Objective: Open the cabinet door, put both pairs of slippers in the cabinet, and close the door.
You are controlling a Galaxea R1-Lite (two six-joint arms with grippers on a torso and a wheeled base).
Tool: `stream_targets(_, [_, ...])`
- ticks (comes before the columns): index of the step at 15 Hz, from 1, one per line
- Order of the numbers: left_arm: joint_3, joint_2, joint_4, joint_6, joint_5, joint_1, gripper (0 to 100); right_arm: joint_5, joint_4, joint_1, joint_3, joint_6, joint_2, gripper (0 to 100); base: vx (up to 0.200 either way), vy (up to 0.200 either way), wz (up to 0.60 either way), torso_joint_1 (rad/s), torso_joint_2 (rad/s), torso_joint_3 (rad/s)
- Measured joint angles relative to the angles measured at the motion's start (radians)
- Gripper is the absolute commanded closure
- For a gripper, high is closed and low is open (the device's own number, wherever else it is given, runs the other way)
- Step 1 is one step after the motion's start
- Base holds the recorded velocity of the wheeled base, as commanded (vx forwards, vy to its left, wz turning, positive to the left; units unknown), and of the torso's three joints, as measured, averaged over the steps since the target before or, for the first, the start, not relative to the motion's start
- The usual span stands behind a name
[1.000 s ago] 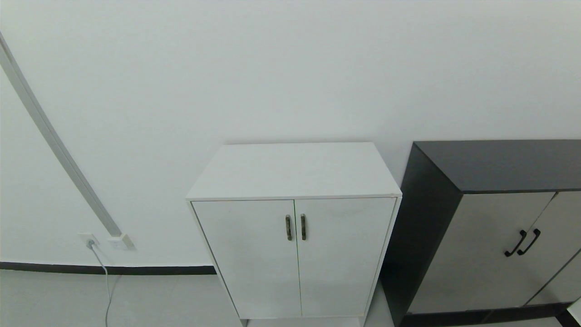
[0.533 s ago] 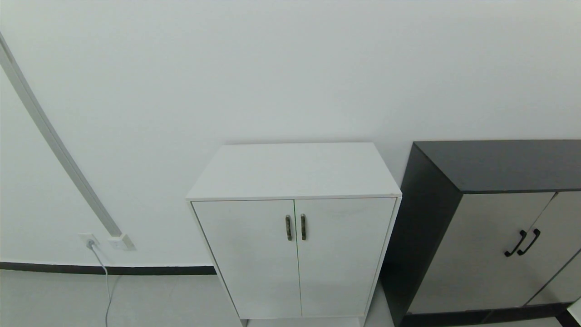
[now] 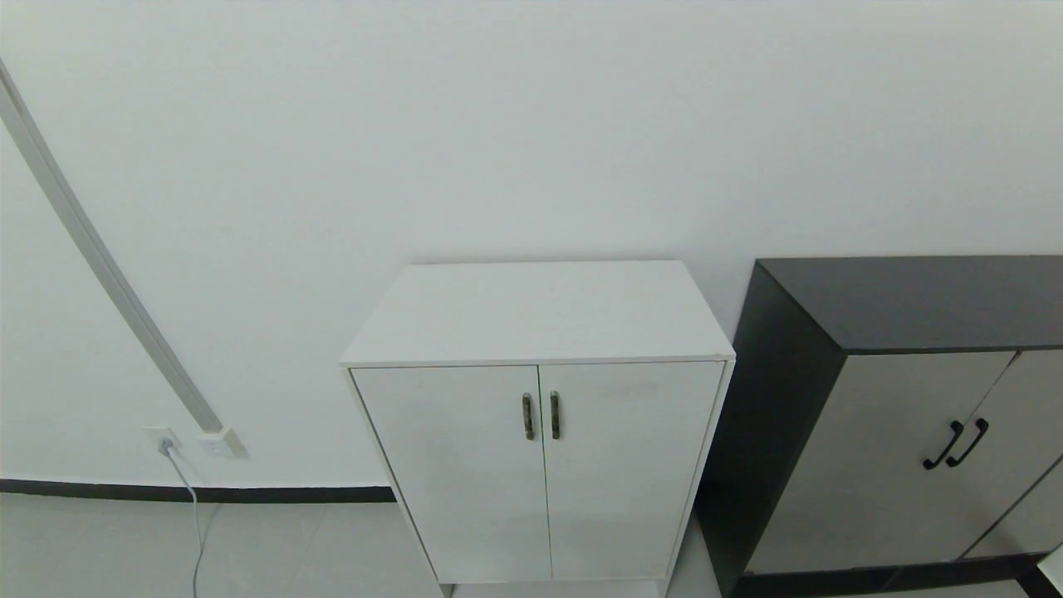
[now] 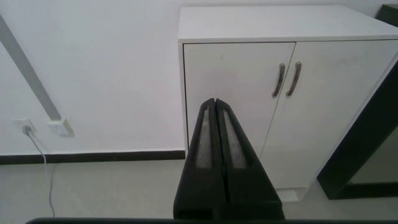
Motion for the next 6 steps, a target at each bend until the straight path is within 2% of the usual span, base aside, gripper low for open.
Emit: stream_targets(6, [0.000, 0.000, 0.000, -0.001, 0.000, 0.000, 100, 0.000, 0.000, 0.000, 0.001, -0.006, -0.002, 100, 0.000, 0.000, 0.00, 0.000, 0.00, 0.000])
